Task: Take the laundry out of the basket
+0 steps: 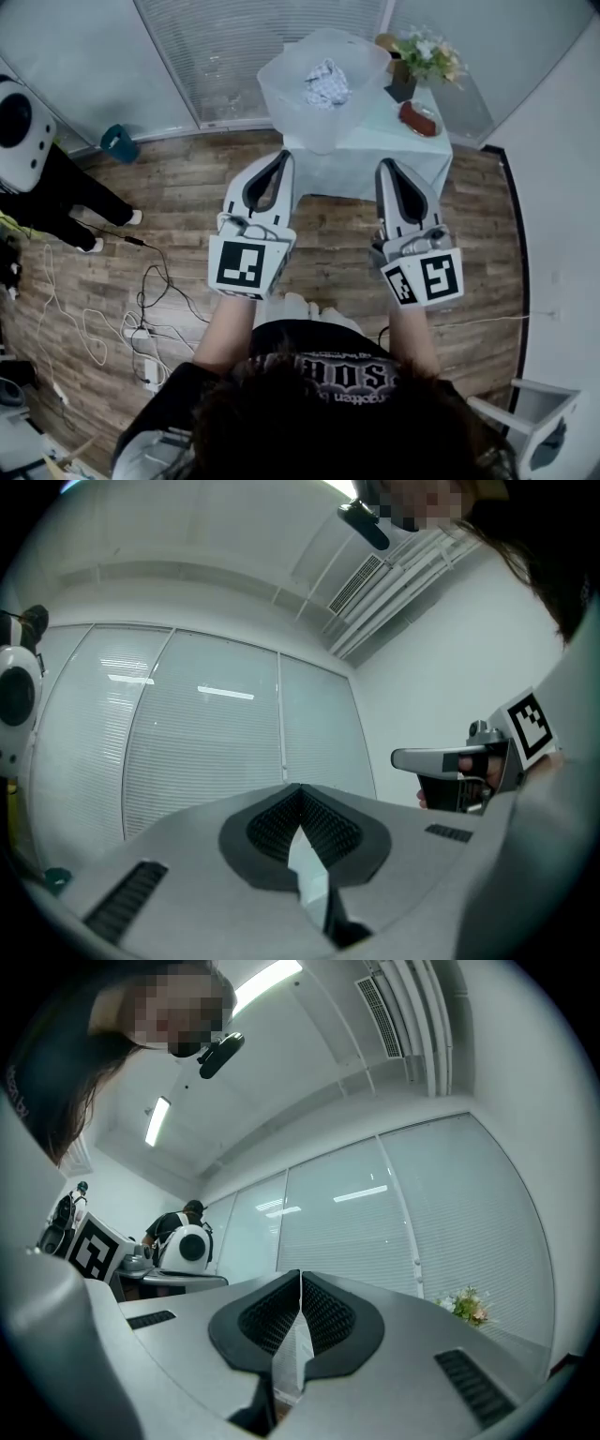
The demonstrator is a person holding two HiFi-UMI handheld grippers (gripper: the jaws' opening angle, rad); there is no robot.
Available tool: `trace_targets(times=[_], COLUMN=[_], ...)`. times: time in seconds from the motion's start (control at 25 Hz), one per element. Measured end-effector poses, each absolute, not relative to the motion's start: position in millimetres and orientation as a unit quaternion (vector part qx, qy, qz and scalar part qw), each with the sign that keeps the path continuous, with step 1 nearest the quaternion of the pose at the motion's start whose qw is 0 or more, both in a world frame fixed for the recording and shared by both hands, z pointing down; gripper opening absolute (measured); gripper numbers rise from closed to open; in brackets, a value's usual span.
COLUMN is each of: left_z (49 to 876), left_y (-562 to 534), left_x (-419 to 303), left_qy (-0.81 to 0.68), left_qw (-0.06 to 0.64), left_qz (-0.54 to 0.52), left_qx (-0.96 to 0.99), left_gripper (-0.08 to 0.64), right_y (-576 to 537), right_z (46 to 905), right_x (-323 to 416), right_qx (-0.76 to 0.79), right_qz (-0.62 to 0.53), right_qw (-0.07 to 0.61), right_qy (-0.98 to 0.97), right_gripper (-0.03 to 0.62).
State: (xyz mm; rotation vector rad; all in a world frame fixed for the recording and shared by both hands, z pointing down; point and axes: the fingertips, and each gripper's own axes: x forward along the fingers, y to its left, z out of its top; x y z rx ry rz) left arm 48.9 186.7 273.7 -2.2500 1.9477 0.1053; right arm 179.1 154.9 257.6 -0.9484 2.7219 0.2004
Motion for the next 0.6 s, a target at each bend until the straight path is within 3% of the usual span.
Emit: trace_targets(times=[0.6], left_z=[274.8], left_y=[123.7], left_x=[-0.2], left_qy=[0.642], left_qw=[0.08], left_qz=[0.05], left_qx=[-0.761], left_gripper=[-0.003], right_y=[91.2], right_z=[271.4], right_x=[130.7], right_qx=[-0.339], right_qz=[0.064], right_qw=[0.108], right_qy=[0.932], right_gripper=[0.029])
